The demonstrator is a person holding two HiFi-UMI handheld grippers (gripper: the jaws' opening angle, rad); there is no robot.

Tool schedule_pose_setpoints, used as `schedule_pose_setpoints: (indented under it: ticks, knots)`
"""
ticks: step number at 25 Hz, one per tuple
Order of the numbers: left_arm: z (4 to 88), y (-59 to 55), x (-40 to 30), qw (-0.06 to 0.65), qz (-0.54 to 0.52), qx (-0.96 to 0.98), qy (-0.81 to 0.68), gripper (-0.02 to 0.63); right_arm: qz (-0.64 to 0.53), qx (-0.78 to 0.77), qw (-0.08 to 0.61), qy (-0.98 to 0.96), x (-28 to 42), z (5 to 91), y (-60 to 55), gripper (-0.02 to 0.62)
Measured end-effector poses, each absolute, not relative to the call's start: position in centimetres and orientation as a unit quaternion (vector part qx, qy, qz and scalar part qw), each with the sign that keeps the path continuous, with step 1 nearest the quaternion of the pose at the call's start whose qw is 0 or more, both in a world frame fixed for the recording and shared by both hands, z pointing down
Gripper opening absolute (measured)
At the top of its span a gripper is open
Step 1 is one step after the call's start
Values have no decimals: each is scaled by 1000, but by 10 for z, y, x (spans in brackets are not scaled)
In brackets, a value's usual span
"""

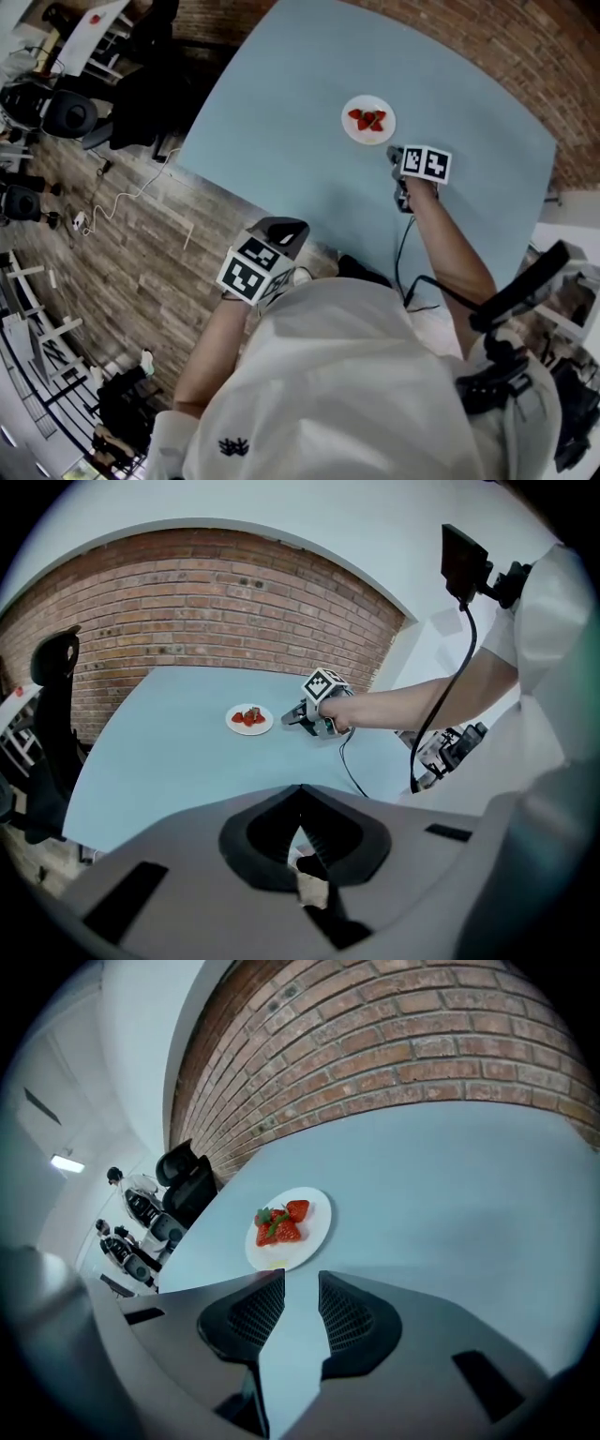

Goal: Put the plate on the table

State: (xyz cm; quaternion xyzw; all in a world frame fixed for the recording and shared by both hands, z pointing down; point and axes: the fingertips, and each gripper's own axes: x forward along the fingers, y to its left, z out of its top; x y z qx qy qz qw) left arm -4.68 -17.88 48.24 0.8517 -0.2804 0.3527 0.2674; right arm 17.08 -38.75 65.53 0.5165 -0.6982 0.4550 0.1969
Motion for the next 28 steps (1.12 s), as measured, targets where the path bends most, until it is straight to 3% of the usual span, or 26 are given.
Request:
schedule_pose_setpoints:
  ticks: [28]
  knots:
    - [470, -48, -96, 239, 313, 893, -217, 0, 336, 471, 207, -789, 63, 524, -125, 110]
